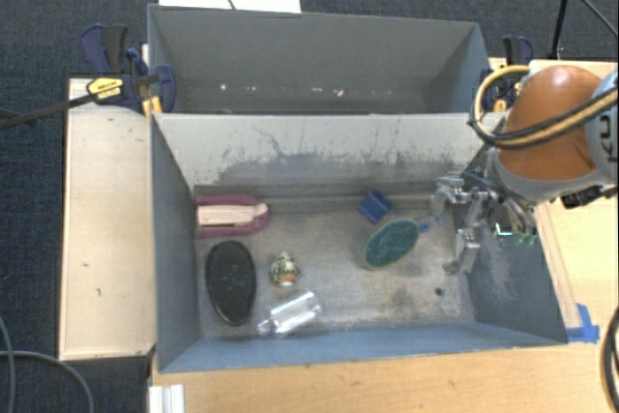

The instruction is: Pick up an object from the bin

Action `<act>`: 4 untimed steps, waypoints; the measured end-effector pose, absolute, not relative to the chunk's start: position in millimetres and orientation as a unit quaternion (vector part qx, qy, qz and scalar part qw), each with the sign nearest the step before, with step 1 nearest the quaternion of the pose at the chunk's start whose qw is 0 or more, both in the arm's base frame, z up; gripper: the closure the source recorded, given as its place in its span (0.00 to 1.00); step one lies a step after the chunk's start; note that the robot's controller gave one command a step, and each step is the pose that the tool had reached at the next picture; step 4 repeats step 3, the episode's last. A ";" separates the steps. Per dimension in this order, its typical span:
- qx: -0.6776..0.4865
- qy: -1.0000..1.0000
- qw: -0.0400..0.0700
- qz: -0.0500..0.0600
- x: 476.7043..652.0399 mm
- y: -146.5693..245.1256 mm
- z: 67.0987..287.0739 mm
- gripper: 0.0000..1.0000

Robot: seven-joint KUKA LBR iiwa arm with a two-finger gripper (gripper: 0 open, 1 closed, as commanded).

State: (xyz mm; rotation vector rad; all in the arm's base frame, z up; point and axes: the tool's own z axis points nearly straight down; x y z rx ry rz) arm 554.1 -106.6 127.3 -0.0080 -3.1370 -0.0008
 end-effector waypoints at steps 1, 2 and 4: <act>-0.057 -0.998 0.001 -0.002 569.4 -57.2 68.8 0.00; -0.056 -0.998 0.000 0.000 569.8 -60.6 71.2 1.00; -0.046 -0.999 -0.006 0.000 562.4 -59.2 283.6 1.00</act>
Offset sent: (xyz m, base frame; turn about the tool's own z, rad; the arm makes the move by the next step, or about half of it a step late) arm 0.0154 0.0460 -0.0563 0.1113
